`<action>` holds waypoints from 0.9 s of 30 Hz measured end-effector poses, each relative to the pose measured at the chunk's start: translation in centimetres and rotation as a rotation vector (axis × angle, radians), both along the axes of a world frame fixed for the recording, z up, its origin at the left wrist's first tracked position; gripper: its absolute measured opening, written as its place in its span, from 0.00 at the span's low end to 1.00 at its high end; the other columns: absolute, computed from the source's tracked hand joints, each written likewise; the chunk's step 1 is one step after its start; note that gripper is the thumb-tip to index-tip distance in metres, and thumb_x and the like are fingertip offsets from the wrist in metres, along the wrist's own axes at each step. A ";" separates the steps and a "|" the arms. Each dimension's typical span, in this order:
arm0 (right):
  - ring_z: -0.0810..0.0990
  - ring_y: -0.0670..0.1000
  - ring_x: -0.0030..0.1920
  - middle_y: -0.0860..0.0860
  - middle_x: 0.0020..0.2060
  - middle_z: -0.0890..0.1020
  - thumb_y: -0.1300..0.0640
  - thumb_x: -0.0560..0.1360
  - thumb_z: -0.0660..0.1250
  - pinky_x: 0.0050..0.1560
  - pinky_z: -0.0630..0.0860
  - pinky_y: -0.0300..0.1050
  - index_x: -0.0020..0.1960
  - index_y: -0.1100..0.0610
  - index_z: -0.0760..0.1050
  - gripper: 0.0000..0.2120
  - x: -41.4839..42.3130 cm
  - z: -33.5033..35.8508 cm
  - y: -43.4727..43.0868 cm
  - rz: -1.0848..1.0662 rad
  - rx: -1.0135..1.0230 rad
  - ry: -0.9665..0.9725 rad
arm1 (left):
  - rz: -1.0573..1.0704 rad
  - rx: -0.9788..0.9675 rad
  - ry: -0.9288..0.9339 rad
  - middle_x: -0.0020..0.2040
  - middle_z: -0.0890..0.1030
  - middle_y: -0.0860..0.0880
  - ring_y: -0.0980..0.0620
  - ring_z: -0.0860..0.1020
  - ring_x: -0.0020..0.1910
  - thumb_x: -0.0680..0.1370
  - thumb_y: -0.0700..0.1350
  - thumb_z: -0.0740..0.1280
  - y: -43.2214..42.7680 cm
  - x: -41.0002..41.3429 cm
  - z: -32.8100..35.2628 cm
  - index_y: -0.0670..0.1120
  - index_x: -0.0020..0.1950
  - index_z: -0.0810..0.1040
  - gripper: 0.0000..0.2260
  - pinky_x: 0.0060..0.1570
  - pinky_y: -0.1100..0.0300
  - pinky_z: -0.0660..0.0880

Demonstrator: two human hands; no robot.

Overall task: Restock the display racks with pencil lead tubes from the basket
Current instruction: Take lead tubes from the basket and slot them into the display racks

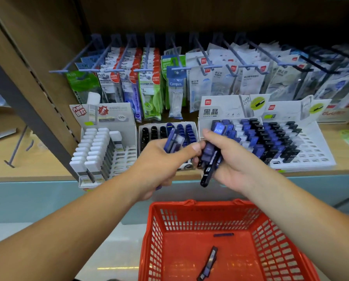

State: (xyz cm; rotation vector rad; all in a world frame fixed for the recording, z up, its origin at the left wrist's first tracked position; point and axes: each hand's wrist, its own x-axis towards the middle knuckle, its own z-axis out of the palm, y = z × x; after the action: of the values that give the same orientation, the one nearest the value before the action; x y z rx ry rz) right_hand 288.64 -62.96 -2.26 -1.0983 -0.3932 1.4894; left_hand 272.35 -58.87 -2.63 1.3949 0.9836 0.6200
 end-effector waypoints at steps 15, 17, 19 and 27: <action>0.74 0.51 0.28 0.53 0.30 0.74 0.60 0.81 0.68 0.30 0.76 0.45 0.39 0.57 0.75 0.11 2.0 0.9 -0.6 -0.275 0.043 -0.097 | -0.074 -0.164 -0.034 0.32 0.76 0.47 0.53 0.66 0.28 0.79 0.41 0.74 -1.5 -1.1 0.3 0.41 0.52 0.79 0.06 0.27 0.61 0.57; 0.72 0.51 0.27 0.54 0.31 0.74 0.59 0.79 0.71 0.27 0.73 0.43 0.42 0.57 0.75 0.09 2.2 0.7 -1.0 -0.199 0.025 -0.297 | -0.040 -0.117 0.000 0.32 0.76 0.47 0.51 0.66 0.29 0.79 0.41 0.74 -0.7 -2.2 0.5 0.42 0.54 0.81 0.06 0.28 0.59 0.57; 0.72 0.51 0.27 0.54 0.32 0.76 0.56 0.77 0.74 0.27 0.72 0.44 0.45 0.58 0.77 0.08 1.8 0.5 -1.4 -0.026 0.038 -0.405 | -0.011 -0.070 -0.011 0.31 0.77 0.47 0.54 0.68 0.26 0.79 0.39 0.73 -0.2 -3.0 0.8 0.41 0.55 0.81 0.06 0.24 0.62 0.60; 0.69 0.50 0.26 0.55 0.33 0.77 0.55 0.75 0.77 0.29 0.69 0.43 0.44 0.58 0.77 0.10 -0.4 0.2 -0.8 0.152 0.026 -0.400 | 0.000 0.022 -0.060 0.34 0.76 0.44 0.52 0.64 0.25 0.79 0.43 0.74 1.6 -4.7 1.9 0.44 0.58 0.82 0.09 0.27 0.61 0.60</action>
State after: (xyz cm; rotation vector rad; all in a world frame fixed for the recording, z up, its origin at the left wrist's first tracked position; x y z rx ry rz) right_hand 288.21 -63.72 -2.09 -1.3724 -0.7862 1.3861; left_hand 267.62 -57.31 -0.78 1.3878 0.9311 0.6709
